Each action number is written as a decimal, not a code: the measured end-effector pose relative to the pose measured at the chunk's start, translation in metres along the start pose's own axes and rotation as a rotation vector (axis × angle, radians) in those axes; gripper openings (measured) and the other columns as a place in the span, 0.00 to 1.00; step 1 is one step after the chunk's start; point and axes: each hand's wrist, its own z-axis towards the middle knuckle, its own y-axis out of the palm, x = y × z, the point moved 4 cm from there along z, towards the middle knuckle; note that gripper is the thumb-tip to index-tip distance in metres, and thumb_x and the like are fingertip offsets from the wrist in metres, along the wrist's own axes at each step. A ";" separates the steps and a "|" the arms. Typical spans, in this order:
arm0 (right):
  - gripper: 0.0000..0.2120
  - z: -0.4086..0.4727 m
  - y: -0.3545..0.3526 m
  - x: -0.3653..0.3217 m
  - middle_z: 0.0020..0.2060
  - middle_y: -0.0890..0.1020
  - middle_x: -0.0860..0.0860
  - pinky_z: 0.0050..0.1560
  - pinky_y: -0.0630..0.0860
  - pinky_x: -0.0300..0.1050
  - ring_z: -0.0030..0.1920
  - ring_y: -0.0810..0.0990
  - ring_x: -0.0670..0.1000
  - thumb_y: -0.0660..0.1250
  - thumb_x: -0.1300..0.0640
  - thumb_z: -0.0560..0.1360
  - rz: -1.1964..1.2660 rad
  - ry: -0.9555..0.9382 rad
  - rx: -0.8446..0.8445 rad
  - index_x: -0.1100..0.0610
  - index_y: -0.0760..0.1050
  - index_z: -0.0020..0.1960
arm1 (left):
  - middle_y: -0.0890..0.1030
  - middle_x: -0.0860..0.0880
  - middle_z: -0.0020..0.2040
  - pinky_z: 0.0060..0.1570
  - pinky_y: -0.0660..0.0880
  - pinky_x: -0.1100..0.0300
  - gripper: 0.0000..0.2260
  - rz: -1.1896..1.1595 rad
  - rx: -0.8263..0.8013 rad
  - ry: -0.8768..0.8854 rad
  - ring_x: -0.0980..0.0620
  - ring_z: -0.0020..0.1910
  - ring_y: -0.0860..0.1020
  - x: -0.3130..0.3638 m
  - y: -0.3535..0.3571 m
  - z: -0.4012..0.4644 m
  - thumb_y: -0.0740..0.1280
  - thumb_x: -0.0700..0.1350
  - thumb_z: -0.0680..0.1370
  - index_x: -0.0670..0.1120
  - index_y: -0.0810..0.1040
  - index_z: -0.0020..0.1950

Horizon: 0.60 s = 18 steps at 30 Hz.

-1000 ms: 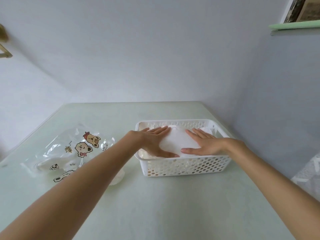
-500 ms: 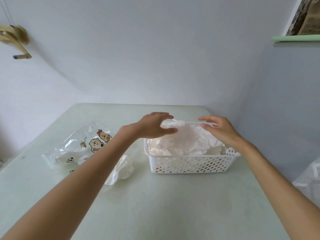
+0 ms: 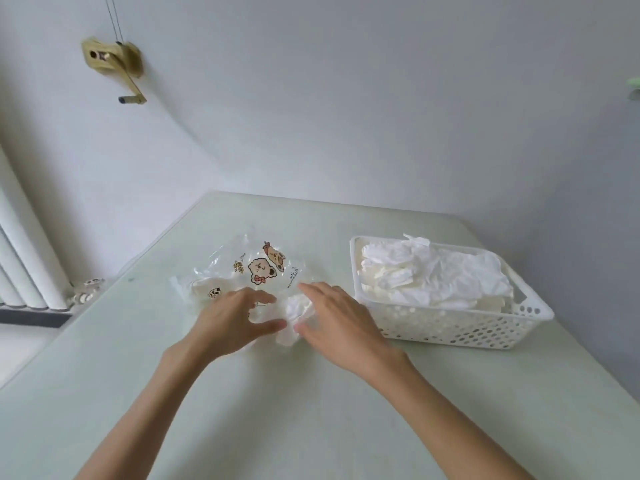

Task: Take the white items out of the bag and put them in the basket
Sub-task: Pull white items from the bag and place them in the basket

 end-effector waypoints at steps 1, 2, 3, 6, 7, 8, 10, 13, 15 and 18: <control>0.23 0.004 0.010 -0.001 0.66 0.72 0.48 0.59 0.70 0.48 0.65 0.70 0.52 0.63 0.50 0.77 -0.044 0.015 -0.028 0.53 0.65 0.71 | 0.76 0.61 0.59 0.53 0.71 0.60 0.28 -0.041 -0.018 0.002 0.59 0.57 0.75 -0.002 0.002 0.000 0.69 0.68 0.68 0.58 0.75 0.64; 0.22 0.008 0.017 -0.002 0.65 0.73 0.48 0.57 0.70 0.48 0.64 0.70 0.53 0.64 0.49 0.77 -0.061 0.032 -0.030 0.53 0.68 0.69 | 0.76 0.63 0.56 0.54 0.71 0.59 0.30 -0.076 -0.040 0.001 0.61 0.55 0.75 -0.004 0.002 -0.002 0.69 0.70 0.65 0.58 0.75 0.63; 0.20 0.011 0.019 -0.001 0.63 0.75 0.48 0.55 0.70 0.46 0.62 0.72 0.52 0.65 0.49 0.76 -0.047 0.057 -0.009 0.53 0.70 0.66 | 0.75 0.64 0.55 0.56 0.72 0.59 0.32 -0.100 -0.061 0.007 0.61 0.54 0.75 -0.006 0.003 -0.002 0.70 0.70 0.63 0.59 0.75 0.63; 0.15 0.019 0.013 0.009 0.59 0.79 0.45 0.52 0.72 0.43 0.56 0.78 0.51 0.68 0.54 0.74 0.112 0.140 0.068 0.50 0.74 0.61 | 0.77 0.61 0.57 0.59 0.72 0.57 0.27 -0.156 -0.093 0.030 0.59 0.55 0.76 -0.012 0.003 0.002 0.73 0.61 0.69 0.56 0.74 0.66; 0.15 0.020 0.011 0.012 0.58 0.80 0.45 0.54 0.74 0.44 0.55 0.79 0.51 0.68 0.55 0.74 0.163 0.155 0.073 0.50 0.75 0.60 | 0.78 0.59 0.59 0.60 0.73 0.56 0.25 -0.183 -0.093 0.035 0.57 0.56 0.77 -0.014 0.002 0.003 0.72 0.58 0.72 0.55 0.74 0.67; 0.15 0.020 0.009 0.015 0.57 0.80 0.45 0.56 0.74 0.45 0.54 0.80 0.50 0.68 0.56 0.74 0.196 0.173 0.067 0.50 0.76 0.60 | 0.79 0.56 0.61 0.61 0.73 0.55 0.22 -0.205 -0.087 0.035 0.56 0.57 0.78 -0.015 0.001 0.003 0.70 0.56 0.74 0.54 0.74 0.67; 0.14 0.017 0.009 0.022 0.55 0.81 0.45 0.56 0.75 0.46 0.53 0.80 0.48 0.67 0.57 0.74 0.203 0.219 0.074 0.50 0.77 0.59 | 0.79 0.54 0.62 0.62 0.72 0.55 0.19 -0.210 -0.075 0.029 0.55 0.59 0.78 -0.014 0.001 0.003 0.66 0.54 0.78 0.54 0.74 0.68; 0.09 0.012 0.010 0.025 0.50 0.81 0.46 0.52 0.75 0.44 0.50 0.80 0.48 0.67 0.52 0.75 0.171 0.263 0.171 0.50 0.79 0.55 | 0.80 0.53 0.60 0.60 0.73 0.53 0.15 -0.160 -0.065 0.021 0.51 0.60 0.77 -0.013 0.001 0.002 0.60 0.54 0.81 0.52 0.75 0.66; 0.08 0.010 0.014 0.022 0.43 0.83 0.47 0.48 0.76 0.43 0.44 0.81 0.48 0.70 0.49 0.74 0.267 0.285 0.215 0.52 0.81 0.49 | 0.82 0.50 0.54 0.55 0.73 0.51 0.16 -0.125 -0.062 0.021 0.48 0.57 0.78 -0.013 0.002 0.003 0.56 0.56 0.82 0.49 0.78 0.60; 0.05 0.014 0.022 0.014 0.38 0.83 0.46 0.45 0.77 0.43 0.39 0.81 0.47 0.73 0.51 0.71 0.427 0.327 0.232 0.52 0.81 0.41 | 0.79 0.55 0.58 0.58 0.72 0.53 0.19 -0.212 -0.011 0.030 0.52 0.59 0.76 -0.009 0.001 0.001 0.60 0.62 0.78 0.54 0.76 0.63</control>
